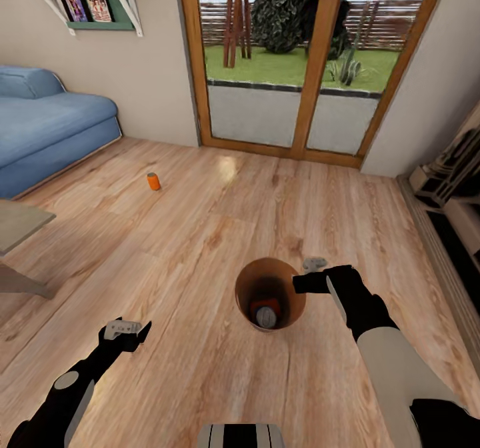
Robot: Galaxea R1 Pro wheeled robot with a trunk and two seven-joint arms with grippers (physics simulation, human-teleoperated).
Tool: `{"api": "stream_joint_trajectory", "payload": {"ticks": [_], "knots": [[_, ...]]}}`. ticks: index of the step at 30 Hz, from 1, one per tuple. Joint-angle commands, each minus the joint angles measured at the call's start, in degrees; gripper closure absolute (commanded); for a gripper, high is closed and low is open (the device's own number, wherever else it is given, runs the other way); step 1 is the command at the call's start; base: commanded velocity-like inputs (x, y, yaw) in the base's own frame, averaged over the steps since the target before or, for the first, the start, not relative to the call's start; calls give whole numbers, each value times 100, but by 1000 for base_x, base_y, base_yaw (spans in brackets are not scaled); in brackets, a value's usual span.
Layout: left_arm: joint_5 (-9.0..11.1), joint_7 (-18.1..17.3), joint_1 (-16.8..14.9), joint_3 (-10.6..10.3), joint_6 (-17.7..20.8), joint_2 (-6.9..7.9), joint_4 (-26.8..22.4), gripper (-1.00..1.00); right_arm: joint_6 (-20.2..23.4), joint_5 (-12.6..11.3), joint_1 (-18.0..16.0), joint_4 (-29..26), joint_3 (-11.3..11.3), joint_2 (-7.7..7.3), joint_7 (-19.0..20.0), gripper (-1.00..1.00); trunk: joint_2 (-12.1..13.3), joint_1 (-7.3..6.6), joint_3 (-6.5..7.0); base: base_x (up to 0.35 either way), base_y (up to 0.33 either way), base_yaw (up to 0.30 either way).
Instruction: Put the three can of soda from the living room inside the tash can in the kitchen.
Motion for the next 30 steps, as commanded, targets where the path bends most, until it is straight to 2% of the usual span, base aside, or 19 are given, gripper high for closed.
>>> {"api": "stream_joint_trajectory", "payload": {"ticks": [1,9,19,30], "knots": [[0,36,0,0,0,0,1,-100,38,-139,-2,-2,-6,2,46,100,0,-1,1,324,0,253],[3,409,0,0,-25,-5,2,-100,54,-139,-2,-2,6,-7,59,100,0,-1,1,324,0,215],[-5,445,0,0,-27,-3,2,-100,59,-132,-2,-2,-12,-22,60,100,0,-1,1,324,0,128],[-9,447,0,0,-27,-2,9,-100,67,-130,-2,-2,-5,-21,60,100,0,-1,1,325,0,15]]}}
